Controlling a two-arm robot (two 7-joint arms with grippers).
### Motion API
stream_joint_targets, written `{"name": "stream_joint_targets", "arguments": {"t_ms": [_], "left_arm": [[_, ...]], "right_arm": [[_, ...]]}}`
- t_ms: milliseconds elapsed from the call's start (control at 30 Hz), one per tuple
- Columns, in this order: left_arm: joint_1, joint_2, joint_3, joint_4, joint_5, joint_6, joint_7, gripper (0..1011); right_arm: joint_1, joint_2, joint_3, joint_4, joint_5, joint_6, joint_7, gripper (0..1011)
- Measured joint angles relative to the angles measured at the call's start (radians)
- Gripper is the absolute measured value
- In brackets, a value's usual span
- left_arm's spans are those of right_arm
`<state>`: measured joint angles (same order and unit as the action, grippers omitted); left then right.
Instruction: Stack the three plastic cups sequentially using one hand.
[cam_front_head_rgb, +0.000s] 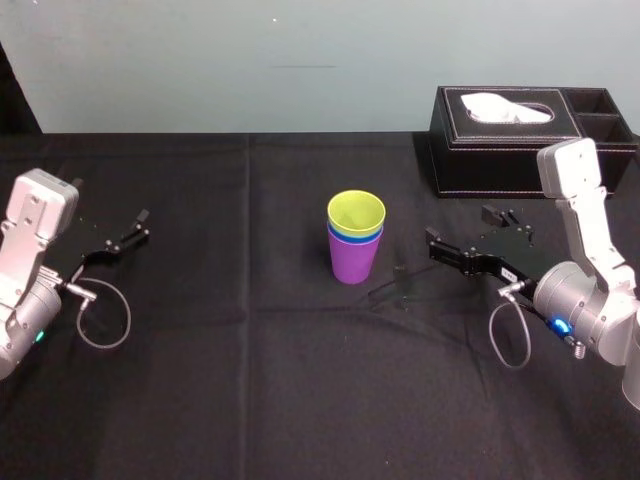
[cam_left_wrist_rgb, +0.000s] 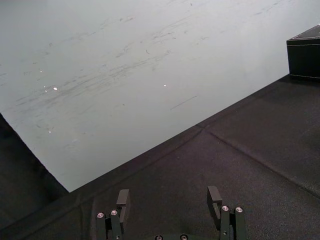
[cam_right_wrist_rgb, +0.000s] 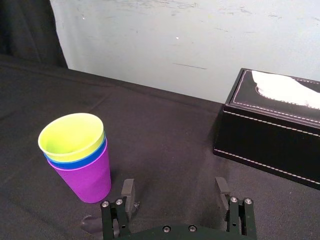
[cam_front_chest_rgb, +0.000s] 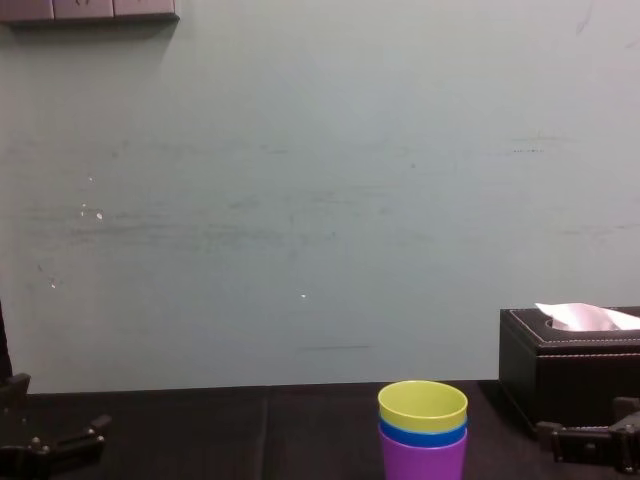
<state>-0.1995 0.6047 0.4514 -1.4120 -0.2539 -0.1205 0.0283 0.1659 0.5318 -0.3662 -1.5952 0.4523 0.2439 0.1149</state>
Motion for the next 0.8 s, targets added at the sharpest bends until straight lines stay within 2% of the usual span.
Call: {"name": "stream_joint_targets", "arguments": {"t_ms": [800], "left_arm": [[0.0,0.0,0.0,0.0,0.0,0.0,0.0,1011]], "right_arm": [[0.0,0.0,0.0,0.0,0.0,0.0,0.0,1004]]}}
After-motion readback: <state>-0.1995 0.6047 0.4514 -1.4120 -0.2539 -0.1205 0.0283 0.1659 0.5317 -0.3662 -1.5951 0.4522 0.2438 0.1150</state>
